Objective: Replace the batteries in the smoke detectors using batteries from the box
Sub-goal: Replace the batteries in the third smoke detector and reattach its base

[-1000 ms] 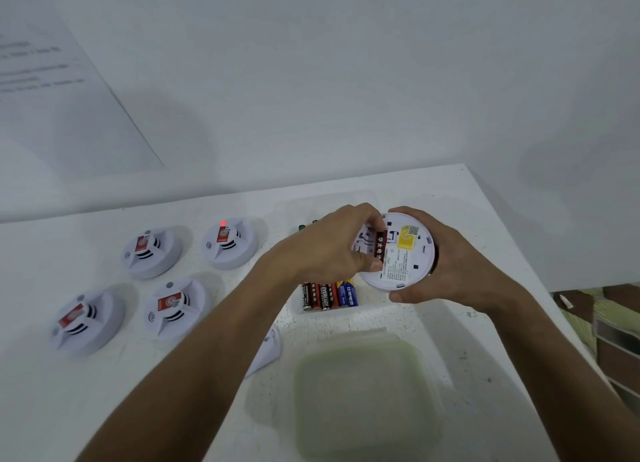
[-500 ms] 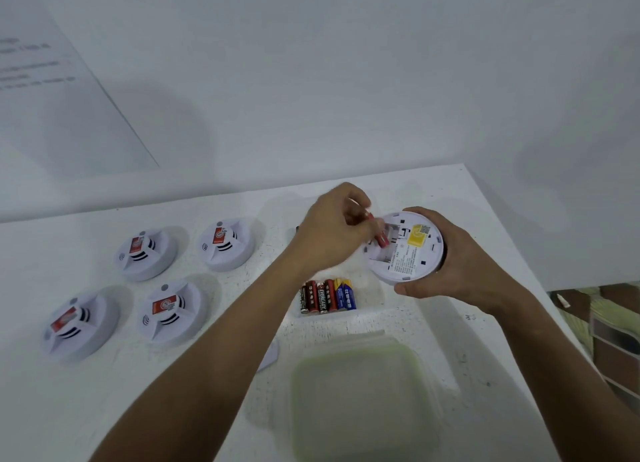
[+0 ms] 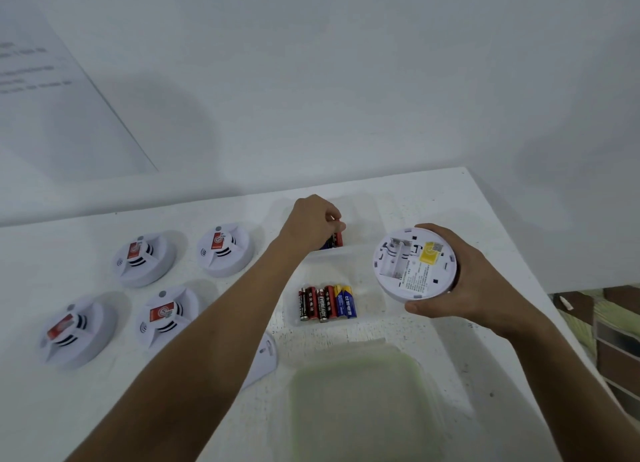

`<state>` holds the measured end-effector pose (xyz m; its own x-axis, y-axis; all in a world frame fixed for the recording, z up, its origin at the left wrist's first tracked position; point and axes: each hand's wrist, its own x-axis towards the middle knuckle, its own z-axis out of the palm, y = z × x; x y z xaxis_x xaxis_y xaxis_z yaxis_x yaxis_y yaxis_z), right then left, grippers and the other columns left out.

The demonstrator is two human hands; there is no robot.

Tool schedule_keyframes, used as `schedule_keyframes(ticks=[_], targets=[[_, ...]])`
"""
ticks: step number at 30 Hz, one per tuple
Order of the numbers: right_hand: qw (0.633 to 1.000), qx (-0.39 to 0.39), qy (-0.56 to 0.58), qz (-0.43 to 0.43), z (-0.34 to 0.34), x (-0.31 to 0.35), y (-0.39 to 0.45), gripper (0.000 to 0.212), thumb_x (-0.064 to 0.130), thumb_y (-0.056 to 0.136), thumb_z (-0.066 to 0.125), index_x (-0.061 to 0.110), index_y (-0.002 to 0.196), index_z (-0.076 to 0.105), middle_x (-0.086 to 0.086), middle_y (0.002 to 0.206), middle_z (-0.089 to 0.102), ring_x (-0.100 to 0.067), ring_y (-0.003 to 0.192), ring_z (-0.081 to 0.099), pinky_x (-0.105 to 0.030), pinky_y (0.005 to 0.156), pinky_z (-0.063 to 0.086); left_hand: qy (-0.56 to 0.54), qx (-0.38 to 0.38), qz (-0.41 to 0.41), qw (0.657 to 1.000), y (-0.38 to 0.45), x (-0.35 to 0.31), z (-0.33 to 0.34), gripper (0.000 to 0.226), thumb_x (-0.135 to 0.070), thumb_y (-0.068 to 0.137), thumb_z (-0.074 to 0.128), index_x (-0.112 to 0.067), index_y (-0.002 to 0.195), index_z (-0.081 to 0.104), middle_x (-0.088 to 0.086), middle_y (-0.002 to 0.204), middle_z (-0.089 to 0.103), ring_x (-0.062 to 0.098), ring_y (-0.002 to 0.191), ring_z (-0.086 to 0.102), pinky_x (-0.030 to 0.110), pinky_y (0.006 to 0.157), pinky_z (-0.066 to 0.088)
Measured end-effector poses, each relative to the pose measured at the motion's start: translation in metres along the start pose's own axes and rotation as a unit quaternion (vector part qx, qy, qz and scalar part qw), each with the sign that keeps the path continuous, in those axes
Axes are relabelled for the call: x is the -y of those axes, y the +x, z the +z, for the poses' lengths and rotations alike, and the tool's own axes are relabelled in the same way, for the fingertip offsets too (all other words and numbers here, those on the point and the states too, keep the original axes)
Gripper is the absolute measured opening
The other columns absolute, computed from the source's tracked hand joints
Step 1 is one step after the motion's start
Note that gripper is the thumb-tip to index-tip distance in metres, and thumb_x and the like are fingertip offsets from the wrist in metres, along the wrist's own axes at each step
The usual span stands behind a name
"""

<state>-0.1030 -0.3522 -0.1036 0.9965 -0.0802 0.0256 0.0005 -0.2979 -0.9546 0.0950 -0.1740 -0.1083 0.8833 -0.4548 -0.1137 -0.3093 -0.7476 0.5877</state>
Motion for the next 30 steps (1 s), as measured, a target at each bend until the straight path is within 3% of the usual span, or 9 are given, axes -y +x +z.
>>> schedule_keyframes(ticks=[10, 14, 16, 20, 25, 30], targets=[[1.000, -0.004, 0.007, -0.009, -0.001, 0.004, -0.003, 0.091, 0.013, 0.050, 0.090, 0.031, 0.130, 0.051, 0.017, 0.117, 0.064, -0.005, 0.111, 0.062, -0.018, 0.081, 0.055, 0.047, -0.007, 0.016, 0.999, -0.005, 0.004, -0.002, 0.028, -0.024, 0.086, 0.072, -0.011, 0.111, 0.069, 0.003, 0.115, 0.068, 0.016, 0.093, 0.061, 0.021, 0.080, 0.043], [1.000, -0.009, 0.016, -0.011, -0.004, 0.005, -0.015, 0.091, 0.012, 0.050, 0.090, 0.031, 0.130, 0.051, 0.013, 0.120, 0.064, -0.008, 0.112, 0.061, -0.021, 0.079, 0.056, -0.007, -0.072, 0.048, 0.996, -0.038, -0.005, -0.005, 0.026, -0.029, 0.088, 0.069, -0.016, 0.110, 0.067, -0.003, 0.099, 0.065, 0.006, 0.070, 0.055, 0.012, 0.061, 0.042], [1.000, -0.011, 0.019, -0.012, -0.006, 0.004, -0.022, 0.091, 0.011, 0.050, 0.090, 0.031, 0.130, 0.051, 0.012, 0.121, 0.063, -0.008, 0.113, 0.061, -0.021, 0.080, 0.056, -0.017, -0.078, 0.067, 0.995, -0.061, -0.007, -0.003, 0.022, -0.031, 0.086, 0.071, -0.018, 0.103, 0.067, -0.006, 0.088, 0.063, 0.001, 0.067, 0.053, 0.004, 0.057, 0.037], [1.000, -0.003, 0.016, -0.015, -0.006, 0.004, -0.038, 0.092, 0.011, 0.050, 0.090, 0.032, 0.130, 0.051, 0.013, 0.121, 0.063, -0.008, 0.114, 0.061, -0.018, 0.081, 0.055, 0.038, 0.032, 0.040, 0.998, -0.090, 0.000, 0.004, 0.033, -0.039, 0.084, 0.072, -0.018, 0.109, 0.068, -0.008, 0.082, 0.060, 0.005, 0.073, 0.055, 0.013, 0.061, 0.040], [1.000, 0.008, 0.027, -0.011, -0.002, 0.004, -0.055, 0.092, 0.010, 0.050, 0.090, 0.030, 0.131, 0.051, 0.011, 0.122, 0.064, -0.009, 0.114, 0.061, -0.021, 0.082, 0.056, 0.133, 0.126, 0.017, 0.983, -0.092, 0.003, 0.014, 0.052, -0.046, 0.083, 0.071, -0.018, 0.126, 0.063, 0.002, 0.122, 0.063, 0.017, 0.107, 0.060, 0.031, 0.090, 0.049], [0.999, 0.010, 0.036, -0.009, 0.001, 0.006, -0.070, 0.091, 0.008, 0.051, 0.089, 0.029, 0.130, 0.051, 0.013, 0.121, 0.064, -0.007, 0.113, 0.061, -0.018, 0.080, 0.055, 0.161, 0.149, 0.030, 0.975, -0.094, 0.001, 0.017, 0.040, -0.046, 0.089, 0.063, -0.019, 0.117, 0.070, 0.002, 0.110, 0.068, 0.014, 0.088, 0.059, 0.031, 0.082, 0.051]])
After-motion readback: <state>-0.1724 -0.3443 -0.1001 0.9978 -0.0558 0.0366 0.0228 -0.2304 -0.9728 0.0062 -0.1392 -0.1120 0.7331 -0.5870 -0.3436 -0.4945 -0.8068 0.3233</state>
